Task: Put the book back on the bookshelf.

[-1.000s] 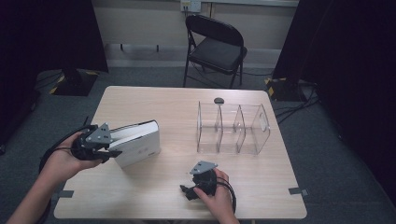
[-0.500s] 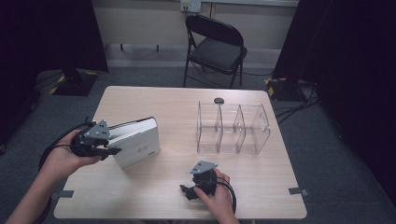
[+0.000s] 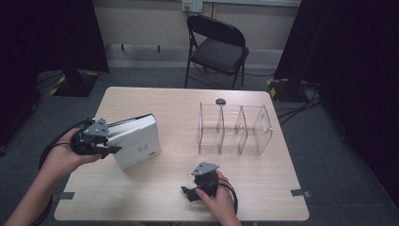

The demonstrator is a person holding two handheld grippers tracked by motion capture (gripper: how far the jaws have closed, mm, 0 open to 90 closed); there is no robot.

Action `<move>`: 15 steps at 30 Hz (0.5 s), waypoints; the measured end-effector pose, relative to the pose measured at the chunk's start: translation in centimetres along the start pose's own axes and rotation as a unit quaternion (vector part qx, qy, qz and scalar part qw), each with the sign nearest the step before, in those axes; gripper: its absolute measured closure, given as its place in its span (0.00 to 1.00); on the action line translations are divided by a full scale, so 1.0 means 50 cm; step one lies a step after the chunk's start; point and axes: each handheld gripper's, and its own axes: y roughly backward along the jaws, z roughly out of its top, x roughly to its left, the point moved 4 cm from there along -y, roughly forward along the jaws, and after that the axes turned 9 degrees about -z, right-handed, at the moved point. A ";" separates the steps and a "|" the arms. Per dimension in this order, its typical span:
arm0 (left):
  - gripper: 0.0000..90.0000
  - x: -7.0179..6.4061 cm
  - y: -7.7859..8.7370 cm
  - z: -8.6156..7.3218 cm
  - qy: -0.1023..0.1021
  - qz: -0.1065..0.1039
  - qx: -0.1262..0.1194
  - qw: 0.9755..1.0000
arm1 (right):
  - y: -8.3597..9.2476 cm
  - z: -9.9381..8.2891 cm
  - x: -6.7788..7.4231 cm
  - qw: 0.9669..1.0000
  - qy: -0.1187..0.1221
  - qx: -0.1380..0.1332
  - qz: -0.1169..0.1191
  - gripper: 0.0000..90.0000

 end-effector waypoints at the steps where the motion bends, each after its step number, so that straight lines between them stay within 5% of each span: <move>1: 0.80 0.002 0.000 0.000 0.000 0.001 -0.001 1.000 | 0.000 0.000 0.000 1.000 0.001 -0.001 0.000 0.11; 15: 0.76 0.013 -0.002 -0.002 0.002 0.019 0.004 1.000 | -0.001 0.001 -0.001 1.000 -0.001 0.001 0.000 0.11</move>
